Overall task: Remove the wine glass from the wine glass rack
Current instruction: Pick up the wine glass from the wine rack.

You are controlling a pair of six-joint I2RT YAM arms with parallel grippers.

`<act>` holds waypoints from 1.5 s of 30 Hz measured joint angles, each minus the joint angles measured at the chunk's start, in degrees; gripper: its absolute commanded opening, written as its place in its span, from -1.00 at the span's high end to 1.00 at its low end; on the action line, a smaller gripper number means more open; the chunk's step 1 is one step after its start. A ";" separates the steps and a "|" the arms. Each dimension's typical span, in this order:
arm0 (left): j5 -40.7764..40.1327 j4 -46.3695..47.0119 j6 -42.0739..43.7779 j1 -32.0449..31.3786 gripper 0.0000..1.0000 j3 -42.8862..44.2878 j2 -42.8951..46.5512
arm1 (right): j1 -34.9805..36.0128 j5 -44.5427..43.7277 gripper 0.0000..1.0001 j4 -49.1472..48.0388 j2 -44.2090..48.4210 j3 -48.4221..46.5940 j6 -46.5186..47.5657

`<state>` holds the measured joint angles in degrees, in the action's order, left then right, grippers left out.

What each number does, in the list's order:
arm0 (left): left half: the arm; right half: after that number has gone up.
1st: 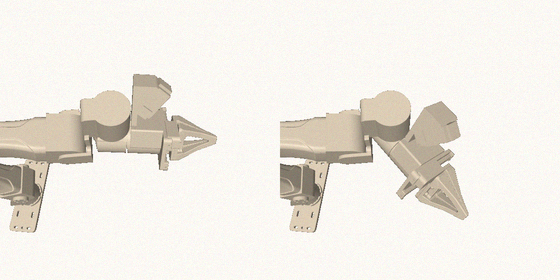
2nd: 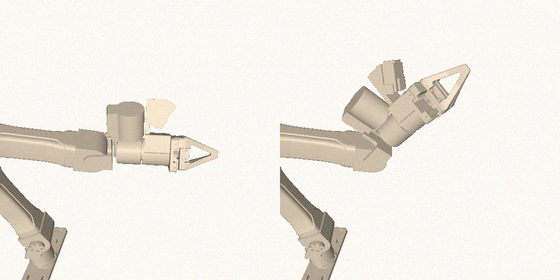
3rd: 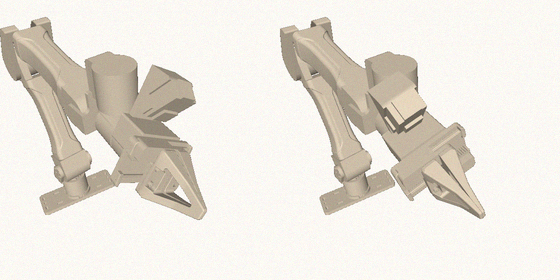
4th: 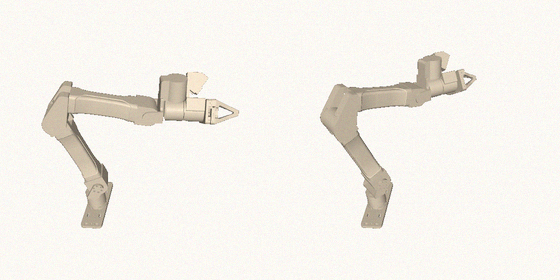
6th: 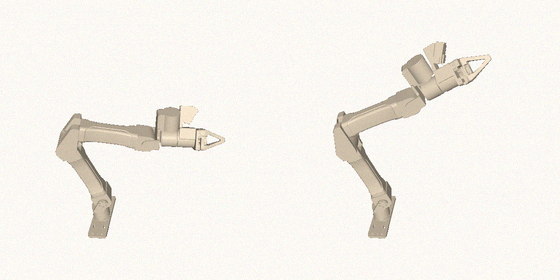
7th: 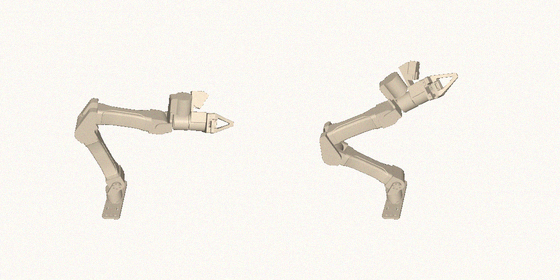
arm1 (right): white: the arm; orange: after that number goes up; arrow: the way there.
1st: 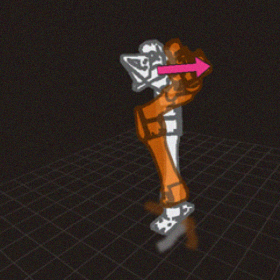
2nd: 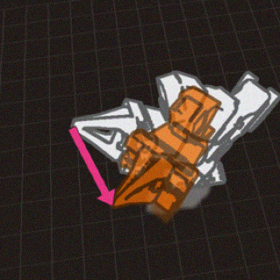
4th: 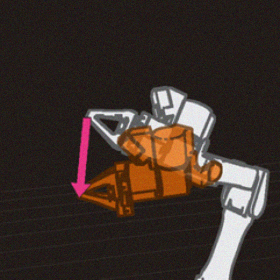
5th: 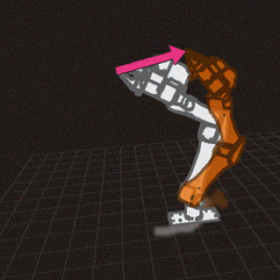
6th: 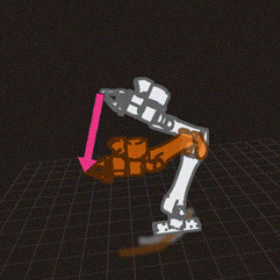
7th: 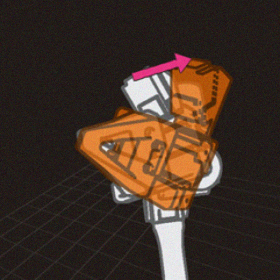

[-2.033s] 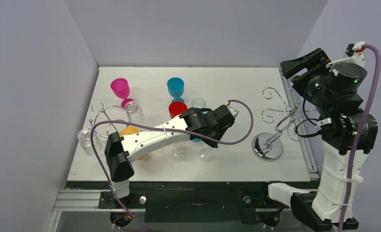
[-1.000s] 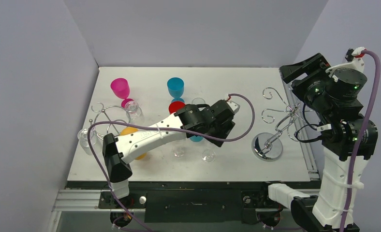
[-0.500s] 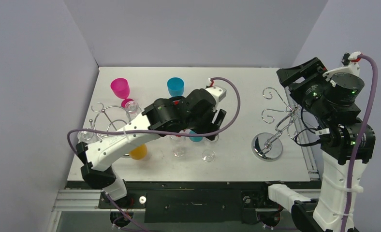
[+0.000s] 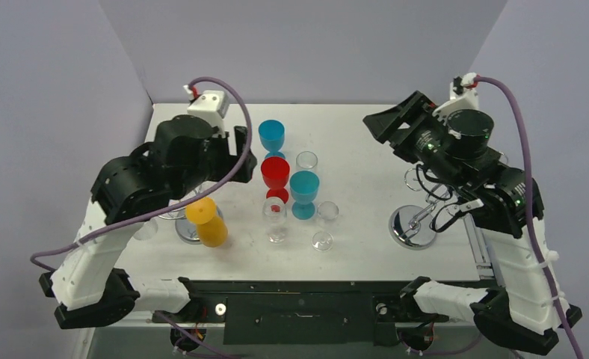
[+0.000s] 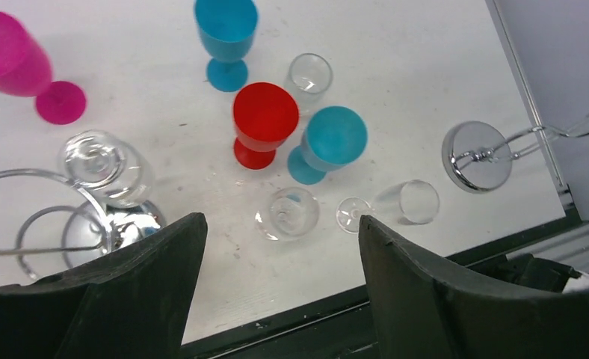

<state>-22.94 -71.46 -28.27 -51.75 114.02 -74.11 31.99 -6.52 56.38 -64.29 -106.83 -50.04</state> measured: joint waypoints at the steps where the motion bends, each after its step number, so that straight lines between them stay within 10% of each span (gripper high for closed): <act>1: -0.92 -0.96 -0.04 1.05 -0.46 0.22 1.14 | 2.43 -1.11 -0.29 -0.59 -0.74 0.11 -0.22; 18: -10.82 -6.43 -1.57 5.75 -0.71 -2.84 18.93 | 32.87 -5.90 -0.26 -15.69 -16.11 10.34 -8.61; 45: -9.33 -1.25 -0.96 5.75 -0.81 -12.83 26.91 | 37.07 9.81 0.06 -39.41 -36.41 15.80 -22.71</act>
<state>-32.27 -72.71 -29.23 -46.00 101.19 -47.20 69.06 3.29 16.97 -100.71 -91.02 -72.75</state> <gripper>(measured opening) 0.901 0.491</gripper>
